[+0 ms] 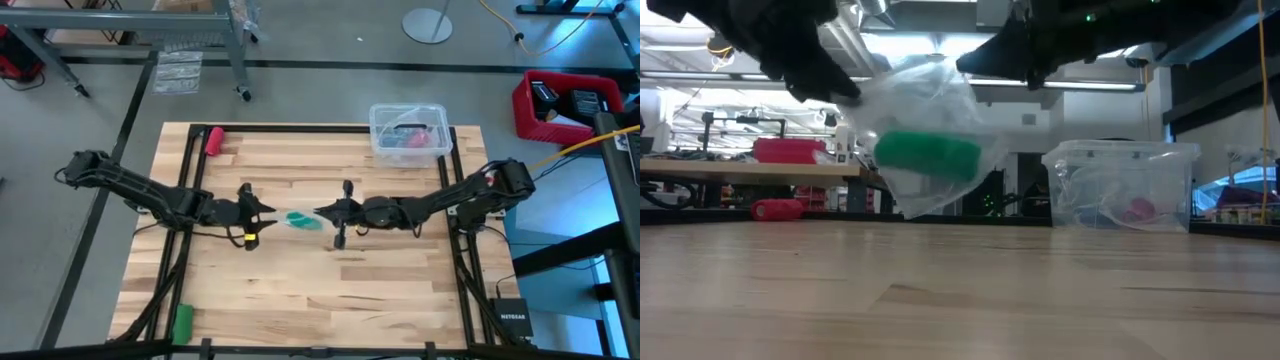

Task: Roll bandage
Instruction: Close the transparent zip bag

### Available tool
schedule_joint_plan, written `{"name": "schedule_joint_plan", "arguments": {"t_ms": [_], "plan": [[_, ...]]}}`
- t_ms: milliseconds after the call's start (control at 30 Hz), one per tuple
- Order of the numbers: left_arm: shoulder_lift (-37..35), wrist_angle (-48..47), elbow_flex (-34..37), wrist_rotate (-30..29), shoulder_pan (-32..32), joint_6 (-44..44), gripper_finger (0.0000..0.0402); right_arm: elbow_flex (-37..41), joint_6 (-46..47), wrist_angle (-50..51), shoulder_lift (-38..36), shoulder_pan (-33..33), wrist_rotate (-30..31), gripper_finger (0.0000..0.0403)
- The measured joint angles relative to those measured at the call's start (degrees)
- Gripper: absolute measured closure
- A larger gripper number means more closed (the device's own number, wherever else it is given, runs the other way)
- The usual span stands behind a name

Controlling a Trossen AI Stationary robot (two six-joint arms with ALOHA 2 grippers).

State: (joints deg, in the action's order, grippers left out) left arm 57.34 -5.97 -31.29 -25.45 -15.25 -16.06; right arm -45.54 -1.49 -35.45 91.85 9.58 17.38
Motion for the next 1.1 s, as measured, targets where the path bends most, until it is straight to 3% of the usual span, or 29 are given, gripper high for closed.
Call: {"name": "schedule_joint_plan", "arguments": {"t_ms": [267,467,700,833,1100], "plan": [[0.3,-1.8,3.8,-0.3,-0.1,-3.5,0.0254,0.0,-0.4,-0.7,1.1,0.0,-0.3,0.0402],[0.3,8.3,7.6,-0.3,-0.1,-1.2,0.0254,0.0,-0.5,-0.4,1.1,0.0,-0.5,0.0402],[0.3,11.4,8.4,0.6,-0.1,1.5,0.0258,0.0,-0.5,-0.3,1.1,0.0,-0.5,0.0402],[0.3,11.6,8.5,0.7,-0.4,1.4,0.0288,0.0,-0.5,-0.3,1.1,0.1,-0.5,0.0402],[0.3,11.1,8.4,0.8,-0.6,2.6,0.0395,0.0,-0.5,-0.4,1.1,0.1,-0.5,0.0396]]}}
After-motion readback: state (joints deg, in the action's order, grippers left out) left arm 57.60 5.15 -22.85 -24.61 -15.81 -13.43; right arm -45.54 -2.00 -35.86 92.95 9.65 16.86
